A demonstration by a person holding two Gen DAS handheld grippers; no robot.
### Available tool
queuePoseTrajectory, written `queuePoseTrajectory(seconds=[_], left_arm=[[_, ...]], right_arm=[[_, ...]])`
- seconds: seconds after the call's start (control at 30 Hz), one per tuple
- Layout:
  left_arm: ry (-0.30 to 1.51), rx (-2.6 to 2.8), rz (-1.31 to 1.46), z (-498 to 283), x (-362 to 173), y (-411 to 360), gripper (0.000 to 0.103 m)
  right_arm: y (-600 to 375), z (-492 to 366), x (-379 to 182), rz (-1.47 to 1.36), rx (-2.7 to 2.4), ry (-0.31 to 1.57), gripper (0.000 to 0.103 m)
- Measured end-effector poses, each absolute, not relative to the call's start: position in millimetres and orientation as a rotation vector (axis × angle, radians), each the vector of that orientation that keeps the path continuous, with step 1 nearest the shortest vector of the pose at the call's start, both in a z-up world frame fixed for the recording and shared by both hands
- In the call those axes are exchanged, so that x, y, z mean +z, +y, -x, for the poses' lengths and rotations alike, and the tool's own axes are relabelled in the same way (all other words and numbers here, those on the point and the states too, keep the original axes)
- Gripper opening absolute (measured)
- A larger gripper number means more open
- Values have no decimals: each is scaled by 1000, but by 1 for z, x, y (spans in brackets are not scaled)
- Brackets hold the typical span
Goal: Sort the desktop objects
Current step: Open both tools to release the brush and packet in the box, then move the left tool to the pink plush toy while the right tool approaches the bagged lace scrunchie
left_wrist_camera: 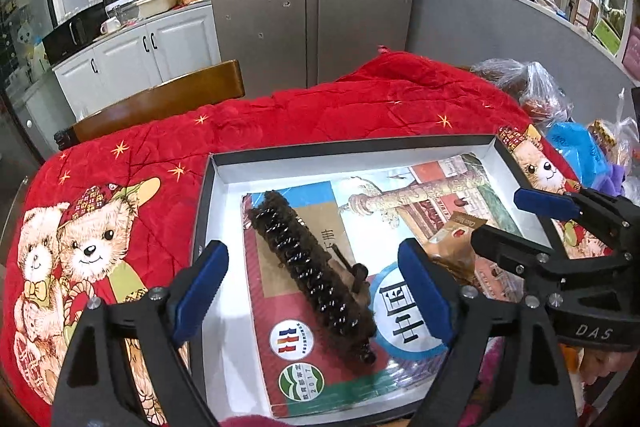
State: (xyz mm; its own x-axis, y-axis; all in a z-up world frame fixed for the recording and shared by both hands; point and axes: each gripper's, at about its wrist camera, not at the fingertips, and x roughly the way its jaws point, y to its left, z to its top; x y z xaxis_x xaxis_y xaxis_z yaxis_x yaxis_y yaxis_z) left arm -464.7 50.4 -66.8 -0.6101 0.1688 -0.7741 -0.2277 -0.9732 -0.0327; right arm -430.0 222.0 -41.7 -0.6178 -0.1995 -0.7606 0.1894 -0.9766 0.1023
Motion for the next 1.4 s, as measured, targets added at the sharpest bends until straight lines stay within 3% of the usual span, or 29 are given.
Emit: queuePoseTrajectory(seconds=[0.53,0.73,0.93,1.13,1.4], left_arm=[[112,2647,1178,434,-26,48,88],[64,2666,1077,383,15,37,88],[93,2682,988,311,44,26,96],[62,2646,1001,256,28,18,99],[8,2637,1045,217,-11,15,99]], right_arm=[[229,413,-11,-1191,-2687,-34,73],[234,376,26,-1099,-2771,-35,76],[233,319,67,-978,-2839,-16,80],[230,263,87,-866,-2915,0,81],[233,200,53,-876,-3032,34,81]])
